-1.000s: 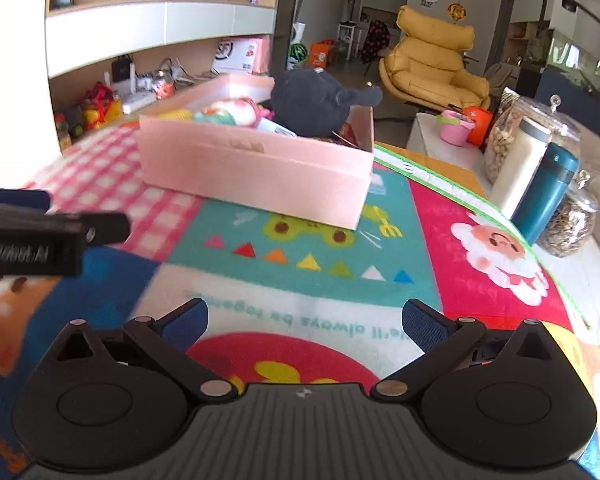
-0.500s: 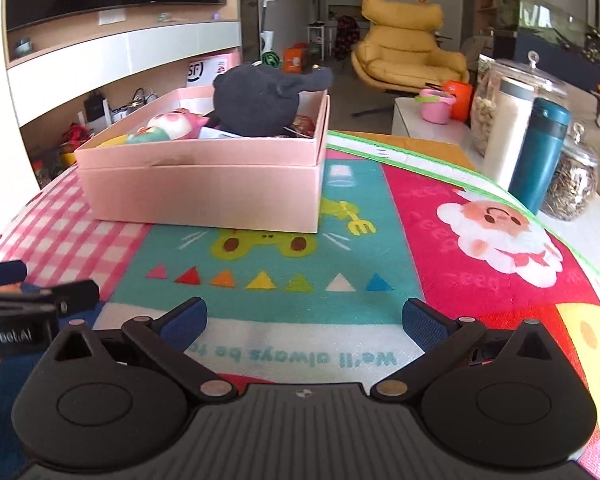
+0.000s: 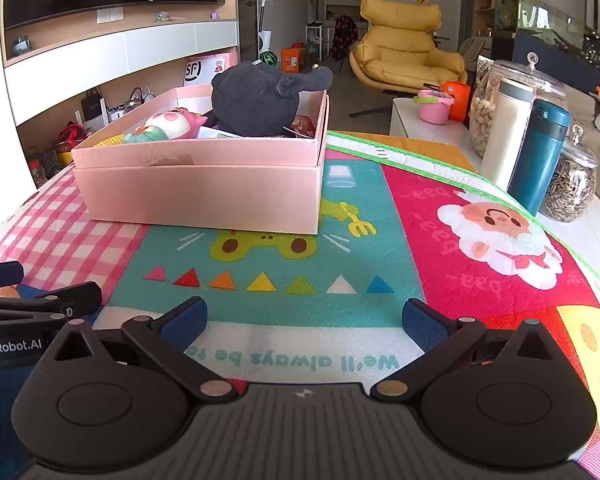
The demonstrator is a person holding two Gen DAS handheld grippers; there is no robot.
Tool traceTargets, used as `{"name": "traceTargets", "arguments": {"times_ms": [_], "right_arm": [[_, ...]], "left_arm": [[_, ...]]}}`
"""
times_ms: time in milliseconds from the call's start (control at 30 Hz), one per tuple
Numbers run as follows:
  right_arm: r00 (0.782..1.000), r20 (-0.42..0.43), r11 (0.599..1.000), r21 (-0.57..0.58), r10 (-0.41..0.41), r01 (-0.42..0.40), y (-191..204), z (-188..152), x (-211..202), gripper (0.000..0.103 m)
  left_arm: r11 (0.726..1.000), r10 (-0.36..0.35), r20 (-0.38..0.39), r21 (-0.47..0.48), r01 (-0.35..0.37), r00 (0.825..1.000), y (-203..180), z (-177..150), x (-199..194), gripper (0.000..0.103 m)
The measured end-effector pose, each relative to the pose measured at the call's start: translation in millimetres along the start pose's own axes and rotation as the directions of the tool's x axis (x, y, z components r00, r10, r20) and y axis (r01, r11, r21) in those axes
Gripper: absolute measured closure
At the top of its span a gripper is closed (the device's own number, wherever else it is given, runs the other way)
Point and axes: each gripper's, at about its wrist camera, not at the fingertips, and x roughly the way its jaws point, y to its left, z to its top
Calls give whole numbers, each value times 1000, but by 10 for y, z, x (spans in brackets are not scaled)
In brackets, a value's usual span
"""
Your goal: Organize objects
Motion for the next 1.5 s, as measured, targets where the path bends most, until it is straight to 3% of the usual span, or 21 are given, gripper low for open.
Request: {"name": "traceTargets", "arguments": {"times_ms": [533,1500], "right_arm": [[1000,0,1000,7,-6,6,2,2,-1,0],[1000,0,1000,5,-8,8,16,9,16,0]], "left_arm": [[999,37,2,-12,-37,999,-50,9,-8,3],[999,24,-1,-27,-24,1000,-22,9,-12,3]]}}
